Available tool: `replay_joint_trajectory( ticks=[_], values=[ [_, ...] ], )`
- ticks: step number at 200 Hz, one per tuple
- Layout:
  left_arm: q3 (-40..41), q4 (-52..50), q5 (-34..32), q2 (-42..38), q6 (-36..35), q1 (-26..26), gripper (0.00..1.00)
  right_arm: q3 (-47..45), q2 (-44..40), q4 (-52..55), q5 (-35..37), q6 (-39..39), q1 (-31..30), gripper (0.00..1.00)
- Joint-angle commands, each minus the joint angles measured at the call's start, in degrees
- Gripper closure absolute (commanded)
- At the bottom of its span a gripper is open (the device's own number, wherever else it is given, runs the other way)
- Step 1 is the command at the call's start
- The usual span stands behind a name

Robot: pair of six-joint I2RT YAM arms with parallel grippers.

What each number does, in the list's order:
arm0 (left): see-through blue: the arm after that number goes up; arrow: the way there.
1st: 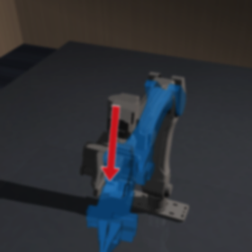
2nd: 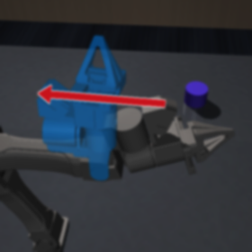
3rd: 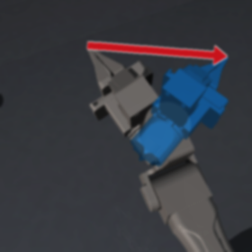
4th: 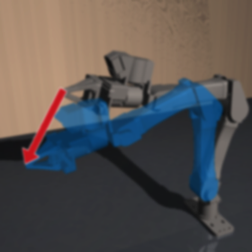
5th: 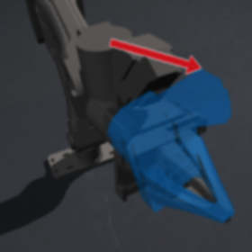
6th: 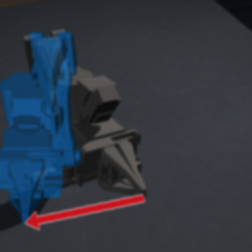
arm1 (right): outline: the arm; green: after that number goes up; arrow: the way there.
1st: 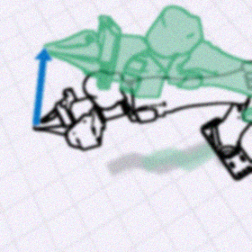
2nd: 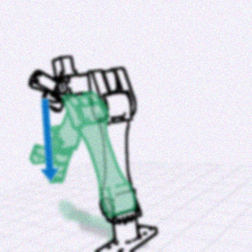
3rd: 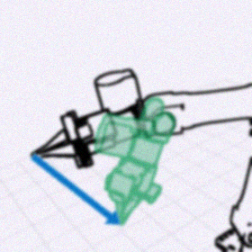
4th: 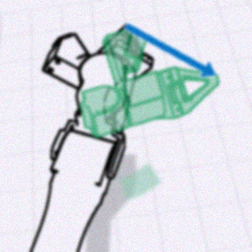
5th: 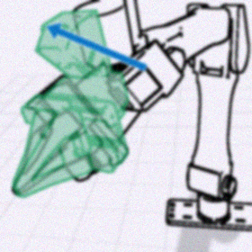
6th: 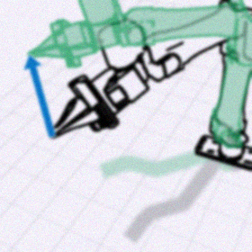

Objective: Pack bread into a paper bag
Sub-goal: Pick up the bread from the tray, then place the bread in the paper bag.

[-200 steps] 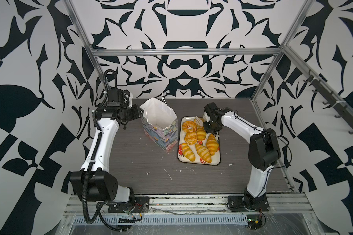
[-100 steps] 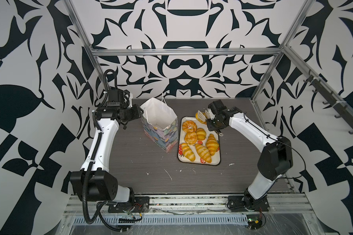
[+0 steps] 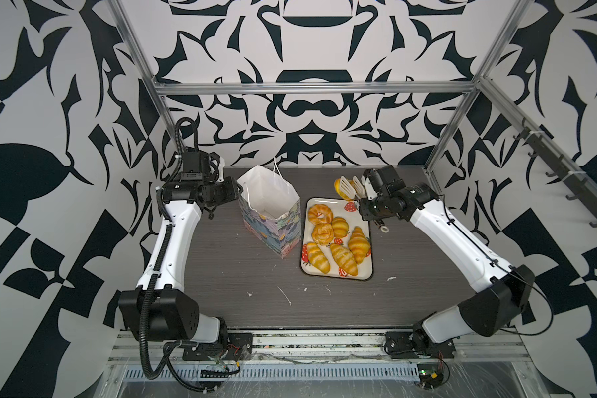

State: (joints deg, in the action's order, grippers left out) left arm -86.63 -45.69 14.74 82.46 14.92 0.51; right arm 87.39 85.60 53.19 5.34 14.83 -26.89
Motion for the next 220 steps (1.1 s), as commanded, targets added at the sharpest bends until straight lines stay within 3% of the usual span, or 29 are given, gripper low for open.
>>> replay_joint_trajectory(
  ticks=[1, 100, 220],
  values=[
    [0.3, -1.6, -0.1, -0.3, -0.1, 0.1, 0.64, 4.1, -2.1, 0.9, 2.2, 0.9, -2.4, 0.62],
    [0.3, -1.6, 0.2, 0.0, -0.1, 0.2, 0.75, 14.0, -2.3, 4.0, 8.9, 0.1, -13.6, 0.62],
    [-0.1, -1.6, 1.2, 0.5, 0.0, 0.2, 0.78, 22.1, -0.5, 2.1, 10.4, -3.4, -26.3, 0.62]
  ],
)
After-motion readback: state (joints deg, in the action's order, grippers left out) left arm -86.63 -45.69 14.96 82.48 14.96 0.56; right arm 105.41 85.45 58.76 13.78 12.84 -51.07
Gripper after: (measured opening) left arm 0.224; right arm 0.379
